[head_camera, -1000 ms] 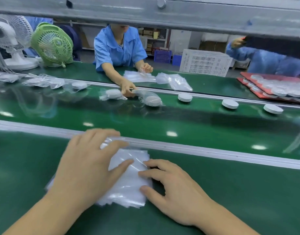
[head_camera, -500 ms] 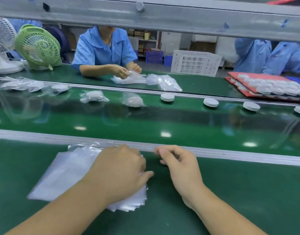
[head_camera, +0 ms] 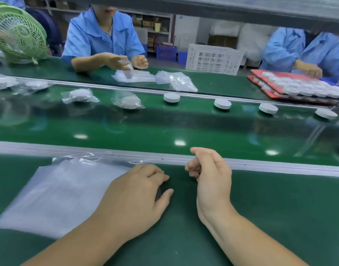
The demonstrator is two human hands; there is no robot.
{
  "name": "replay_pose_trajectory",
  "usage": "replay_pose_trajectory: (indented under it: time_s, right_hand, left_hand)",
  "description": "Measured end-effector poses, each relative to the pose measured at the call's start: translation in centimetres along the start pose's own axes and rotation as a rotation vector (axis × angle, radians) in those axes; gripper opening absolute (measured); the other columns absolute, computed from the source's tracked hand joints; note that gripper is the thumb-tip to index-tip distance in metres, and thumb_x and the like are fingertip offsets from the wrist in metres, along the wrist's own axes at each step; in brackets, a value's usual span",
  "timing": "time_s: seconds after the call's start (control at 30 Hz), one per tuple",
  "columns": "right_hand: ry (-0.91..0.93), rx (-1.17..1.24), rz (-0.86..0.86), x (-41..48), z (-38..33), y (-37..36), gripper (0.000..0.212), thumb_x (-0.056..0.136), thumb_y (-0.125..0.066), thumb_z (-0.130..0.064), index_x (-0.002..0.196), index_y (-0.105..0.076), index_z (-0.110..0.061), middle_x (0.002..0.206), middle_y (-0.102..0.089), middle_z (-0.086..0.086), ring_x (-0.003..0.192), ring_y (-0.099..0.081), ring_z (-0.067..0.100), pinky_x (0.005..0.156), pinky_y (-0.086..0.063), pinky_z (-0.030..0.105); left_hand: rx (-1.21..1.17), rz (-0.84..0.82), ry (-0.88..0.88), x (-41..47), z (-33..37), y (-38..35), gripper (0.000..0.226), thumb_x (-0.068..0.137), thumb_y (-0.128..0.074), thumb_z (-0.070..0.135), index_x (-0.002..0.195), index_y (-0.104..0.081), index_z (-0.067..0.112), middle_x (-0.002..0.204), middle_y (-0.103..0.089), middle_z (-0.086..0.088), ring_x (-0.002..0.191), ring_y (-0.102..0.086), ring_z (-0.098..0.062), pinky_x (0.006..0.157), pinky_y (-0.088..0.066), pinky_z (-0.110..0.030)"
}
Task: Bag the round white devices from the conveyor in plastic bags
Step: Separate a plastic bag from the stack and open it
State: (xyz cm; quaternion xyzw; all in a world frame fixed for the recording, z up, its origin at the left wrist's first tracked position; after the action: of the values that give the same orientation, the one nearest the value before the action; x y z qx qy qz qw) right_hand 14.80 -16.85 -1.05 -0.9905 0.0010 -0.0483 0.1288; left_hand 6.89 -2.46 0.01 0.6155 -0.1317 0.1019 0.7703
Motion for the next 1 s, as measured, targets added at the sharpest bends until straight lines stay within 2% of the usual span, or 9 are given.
replay_pose_trajectory:
  time_s: [0.17,0.27,0.4,0.47,0.5,0.57,0.67,0.83,1.0]
  right_hand:
    - [-0.006,-0.03,-0.035,-0.2,0.0,-0.3,0.013,0.077,-0.063,-0.033,0.073,-0.074,-0.028,0.06,-0.062,-0.005,0.062,-0.06,0.011,0.057,-0.046,0.014]
    - [-0.009,-0.048,-0.045,-0.1,0.0,-0.4,0.013,0.077,-0.063,-0.034,0.074,-0.074,-0.028,0.06,-0.062,-0.005,0.062,-0.061,0.01,0.058,-0.047,0.015]
    - [0.008,-0.067,-0.049,-0.1,0.0,-0.6,0.013,0.078,-0.063,-0.032,0.074,-0.075,-0.028,0.061,-0.063,-0.005,0.062,-0.061,0.009,0.064,-0.047,0.021]
    - [0.007,-0.064,-0.049,-0.2,0.0,-0.5,0.013,0.078,-0.063,-0.033,0.076,-0.075,-0.028,0.062,-0.063,-0.004,0.063,-0.061,0.01,0.068,-0.046,0.027]
    - [0.003,-0.063,-0.048,-0.1,0.0,-0.6,0.013,0.077,-0.063,-0.033,0.076,-0.075,-0.027,0.062,-0.063,-0.004,0.063,-0.061,0.011,0.07,-0.045,0.029]
    - [0.002,-0.063,-0.052,-0.1,0.1,-0.6,0.014,0.077,-0.063,-0.034,0.077,-0.075,-0.027,0.062,-0.063,-0.004,0.063,-0.061,0.011,0.07,-0.045,0.03]
    - [0.007,-0.076,-0.075,-0.1,0.2,-0.9,0.012,0.077,-0.064,-0.033,0.074,-0.074,-0.029,0.061,-0.062,-0.005,0.063,-0.061,0.012,0.067,-0.045,0.025]
    - [0.001,-0.092,-0.103,-0.1,0.1,-1.1,0.012,0.078,-0.065,-0.034,0.074,-0.075,-0.028,0.061,-0.063,-0.005,0.063,-0.061,0.011,0.064,-0.045,0.019]
    - [-0.007,-0.089,-0.125,-0.1,0.2,-1.3,0.012,0.079,-0.065,-0.033,0.073,-0.075,-0.03,0.061,-0.063,-0.006,0.063,-0.062,0.011,0.062,-0.046,0.014]
  left_hand:
    - [0.04,-0.011,-0.003,-0.1,0.3,0.5,0.04,0.088,-0.047,0.057,0.108,-0.074,0.035,0.104,-0.064,0.023,0.101,-0.062,-0.004,0.072,-0.055,-0.025]
    - [0.067,0.002,-0.026,-0.2,0.7,1.0,0.038,0.088,-0.05,0.052,0.113,-0.072,0.033,0.104,-0.066,0.02,0.098,-0.064,-0.008,0.071,-0.055,-0.026]
    - [0.122,0.133,-0.151,-0.3,2.6,1.9,0.024,0.091,-0.055,0.031,0.112,-0.067,0.029,0.098,-0.066,0.016,0.091,-0.061,-0.014,0.067,-0.049,-0.032]
    - [0.127,0.139,-0.086,-0.1,1.8,2.3,0.029,0.084,-0.064,0.02,0.111,-0.062,0.029,0.097,-0.064,0.015,0.09,-0.059,-0.017,0.065,-0.045,-0.033]
    - [0.141,0.127,-0.034,0.1,1.0,2.4,0.028,0.084,-0.066,0.02,0.111,-0.061,0.029,0.099,-0.065,0.014,0.091,-0.06,-0.019,0.065,-0.045,-0.034]
    - [0.202,0.055,0.054,0.5,-0.5,2.1,0.017,0.093,-0.057,0.037,0.109,-0.064,0.033,0.104,-0.067,0.015,0.096,-0.061,-0.019,0.071,-0.048,-0.037]
    - [0.204,-0.016,0.064,0.7,-1.2,1.1,0.027,0.093,-0.052,0.056,0.1,-0.074,0.041,0.104,-0.07,0.021,0.099,-0.064,-0.014,0.079,-0.048,-0.038]
    - [0.219,0.027,0.014,0.8,-1.2,1.4,0.016,0.087,-0.065,0.046,0.082,-0.078,0.041,0.093,-0.074,0.021,0.084,-0.07,-0.014,0.067,-0.055,-0.039]
    - [0.257,0.064,-0.004,0.9,-1.7,1.5,0.027,0.087,-0.053,0.045,0.077,-0.077,0.037,0.086,-0.072,0.023,0.079,-0.069,-0.012,0.063,-0.048,-0.032]
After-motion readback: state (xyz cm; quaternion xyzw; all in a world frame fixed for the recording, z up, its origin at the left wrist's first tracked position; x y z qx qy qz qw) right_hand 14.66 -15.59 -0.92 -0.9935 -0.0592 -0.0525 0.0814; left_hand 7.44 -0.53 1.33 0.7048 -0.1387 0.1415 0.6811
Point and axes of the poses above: each hand's wrist, its own x-axis towards the middle knuckle, its own y-axis out of the back of the hand, z = x × y, the point moved 8 cm from there along x, towards the middle knuckle
